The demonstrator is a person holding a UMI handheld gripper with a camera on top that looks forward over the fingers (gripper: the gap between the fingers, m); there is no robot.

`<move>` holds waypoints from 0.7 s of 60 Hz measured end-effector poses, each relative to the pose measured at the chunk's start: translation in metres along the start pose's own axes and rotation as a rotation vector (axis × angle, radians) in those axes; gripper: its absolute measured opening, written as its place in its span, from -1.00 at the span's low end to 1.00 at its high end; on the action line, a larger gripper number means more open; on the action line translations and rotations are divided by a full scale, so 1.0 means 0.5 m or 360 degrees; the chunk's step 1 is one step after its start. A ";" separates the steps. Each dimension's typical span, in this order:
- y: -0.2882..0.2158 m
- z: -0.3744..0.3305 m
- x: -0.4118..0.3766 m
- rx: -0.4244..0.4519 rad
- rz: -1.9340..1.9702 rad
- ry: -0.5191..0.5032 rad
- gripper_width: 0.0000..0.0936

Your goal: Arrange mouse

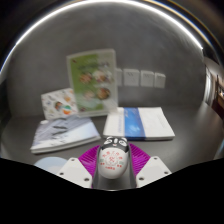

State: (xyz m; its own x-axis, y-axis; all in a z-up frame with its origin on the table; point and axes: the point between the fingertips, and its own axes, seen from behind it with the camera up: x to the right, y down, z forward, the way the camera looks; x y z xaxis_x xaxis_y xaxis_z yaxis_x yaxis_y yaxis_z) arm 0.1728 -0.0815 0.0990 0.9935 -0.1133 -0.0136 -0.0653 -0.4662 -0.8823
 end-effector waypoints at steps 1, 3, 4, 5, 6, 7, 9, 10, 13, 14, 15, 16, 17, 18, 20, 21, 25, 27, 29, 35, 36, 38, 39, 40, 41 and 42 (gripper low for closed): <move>-0.010 -0.022 -0.024 0.0029 -0.0011 -0.0024 -0.07; -0.028 -0.064 -0.074 0.0075 -0.0038 -0.0081 -0.07; -0.030 -0.084 -0.105 0.0090 -0.0053 -0.0104 -0.07; -0.031 -0.101 -0.131 0.0102 -0.0068 -0.0130 -0.07; -0.029 -0.117 -0.157 0.0109 -0.0083 -0.0155 -0.07; -0.025 -0.131 -0.183 0.0113 -0.0094 -0.0178 -0.07; -0.010 -0.155 -0.233 0.0112 -0.0120 -0.0221 -0.08; 0.000 -0.164 -0.256 0.0106 -0.0137 -0.0242 -0.08; 0.040 -0.178 -0.317 0.0080 -0.0178 -0.0289 -0.08; 0.054 -0.180 -0.333 0.0058 -0.0188 -0.0301 -0.08; 0.067 -0.182 -0.347 0.0039 -0.0194 -0.0309 -0.08; 0.081 -0.182 -0.358 0.0023 -0.0195 -0.0316 -0.08; 0.093 -0.180 -0.366 0.0010 -0.0192 -0.0320 -0.07; 0.105 -0.177 -0.372 -0.0004 -0.0186 -0.0320 -0.08; 0.126 -0.164 -0.382 -0.0031 -0.0176 -0.0319 -0.07; 0.138 -0.159 -0.383 -0.0053 -0.0175 -0.0318 -0.07; 0.175 -0.137 -0.381 -0.0131 -0.0174 -0.0299 -0.07; 0.188 -0.129 -0.379 -0.0155 -0.0186 -0.0293 -0.07; 0.201 -0.125 -0.378 -0.0167 -0.0199 -0.0290 -0.08; 0.224 -0.109 -0.374 -0.0194 -0.0182 -0.0295 -0.07; 0.225 -0.111 -0.373 -0.0202 -0.0176 -0.0302 -0.07; 0.224 -0.111 -0.374 -0.0202 -0.0146 -0.0314 0.04; 0.224 -0.111 -0.374 -0.0208 -0.0131 -0.0325 0.09; 0.224 -0.112 -0.374 -0.0211 -0.0119 -0.0335 0.13; 0.222 -0.112 -0.374 -0.0211 -0.0109 -0.0347 0.26; 0.222 -0.114 -0.375 -0.0217 -0.0098 -0.0357 0.30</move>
State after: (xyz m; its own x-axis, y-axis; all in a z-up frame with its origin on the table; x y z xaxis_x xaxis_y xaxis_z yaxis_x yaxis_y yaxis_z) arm -0.0259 -0.1620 0.0304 0.9909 0.1091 -0.0791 -0.0009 -0.5816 -0.8135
